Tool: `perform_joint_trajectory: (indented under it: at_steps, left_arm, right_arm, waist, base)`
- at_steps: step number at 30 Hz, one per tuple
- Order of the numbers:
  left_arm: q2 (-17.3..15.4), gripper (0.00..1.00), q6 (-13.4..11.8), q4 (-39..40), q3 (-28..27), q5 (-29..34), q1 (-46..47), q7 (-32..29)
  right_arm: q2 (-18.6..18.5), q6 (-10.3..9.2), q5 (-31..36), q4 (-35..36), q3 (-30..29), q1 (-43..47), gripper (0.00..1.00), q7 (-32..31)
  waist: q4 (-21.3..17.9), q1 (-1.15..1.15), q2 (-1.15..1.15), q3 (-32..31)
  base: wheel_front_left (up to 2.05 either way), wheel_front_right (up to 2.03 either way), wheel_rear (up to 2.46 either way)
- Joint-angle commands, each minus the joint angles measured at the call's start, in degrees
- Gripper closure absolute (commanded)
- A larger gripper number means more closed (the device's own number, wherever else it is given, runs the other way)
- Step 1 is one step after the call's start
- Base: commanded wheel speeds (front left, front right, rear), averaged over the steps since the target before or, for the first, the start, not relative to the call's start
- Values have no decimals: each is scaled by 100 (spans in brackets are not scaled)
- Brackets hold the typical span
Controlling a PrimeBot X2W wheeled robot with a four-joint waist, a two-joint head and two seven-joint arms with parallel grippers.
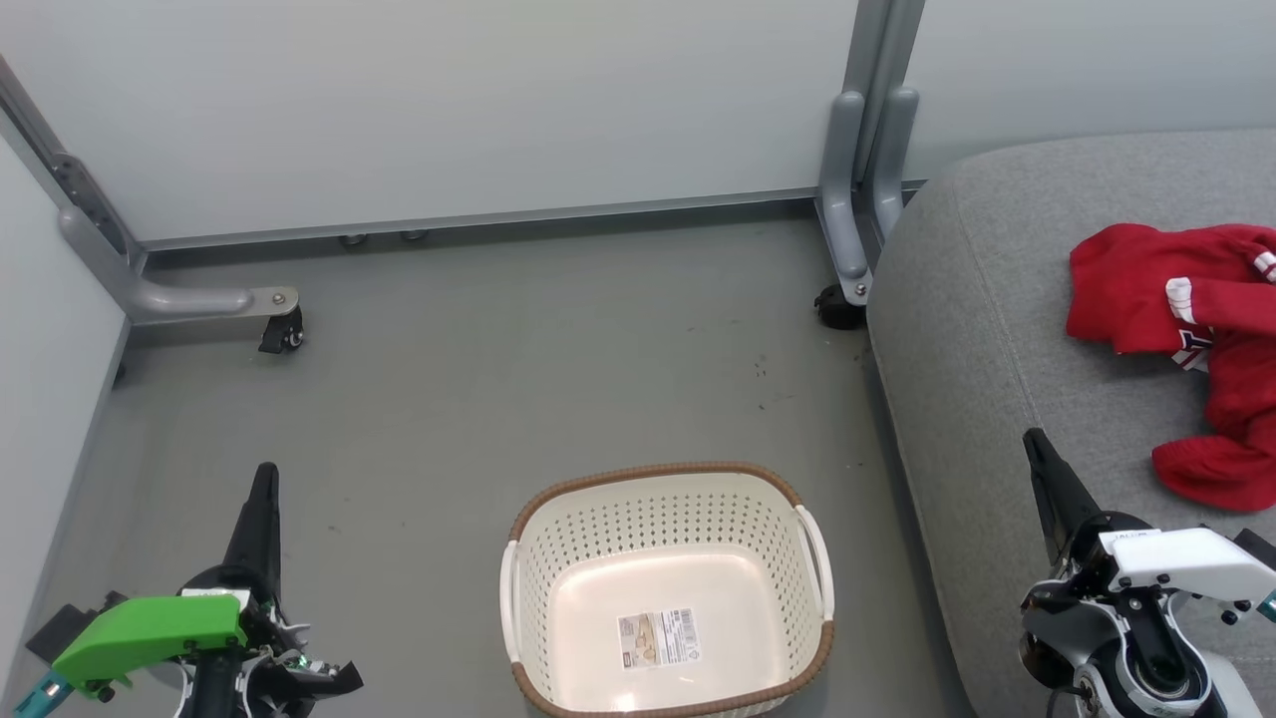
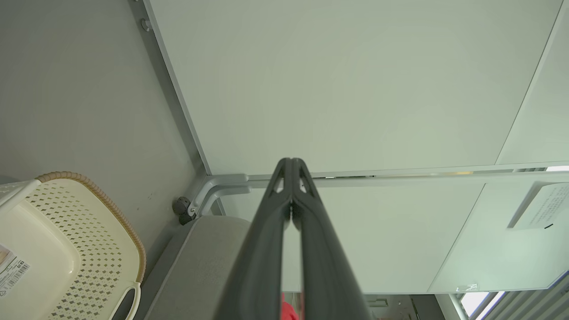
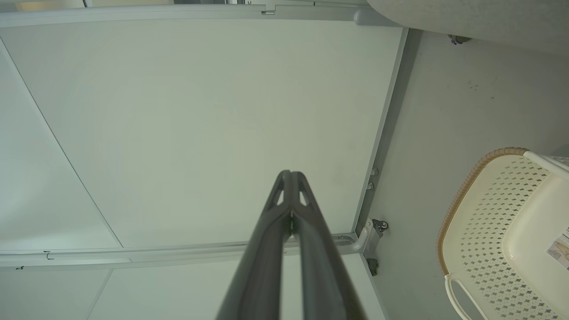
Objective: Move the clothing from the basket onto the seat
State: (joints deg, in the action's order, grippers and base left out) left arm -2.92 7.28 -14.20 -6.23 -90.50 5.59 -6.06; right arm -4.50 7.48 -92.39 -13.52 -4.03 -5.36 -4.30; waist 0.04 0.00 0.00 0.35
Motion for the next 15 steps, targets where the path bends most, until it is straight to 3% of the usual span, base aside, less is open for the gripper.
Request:
perform_joint_trajectory:
  at_steps: [1,15]
  left_arm:
    - [3,100,35,23,-39,-127,102,-50]
    - [5,100,38,20,-46,-201,92,-69]
  right_arm:
    - [-14,2,-122,-34,-18,-90,100,-32]
    - [14,2,-165,-57,-55,-89,100,-73]
  waist:
    - [-1,0,0,-6]
    - [-4,0,0,-17]
  base:
    - [0,0,0]
    - [0,0,0]
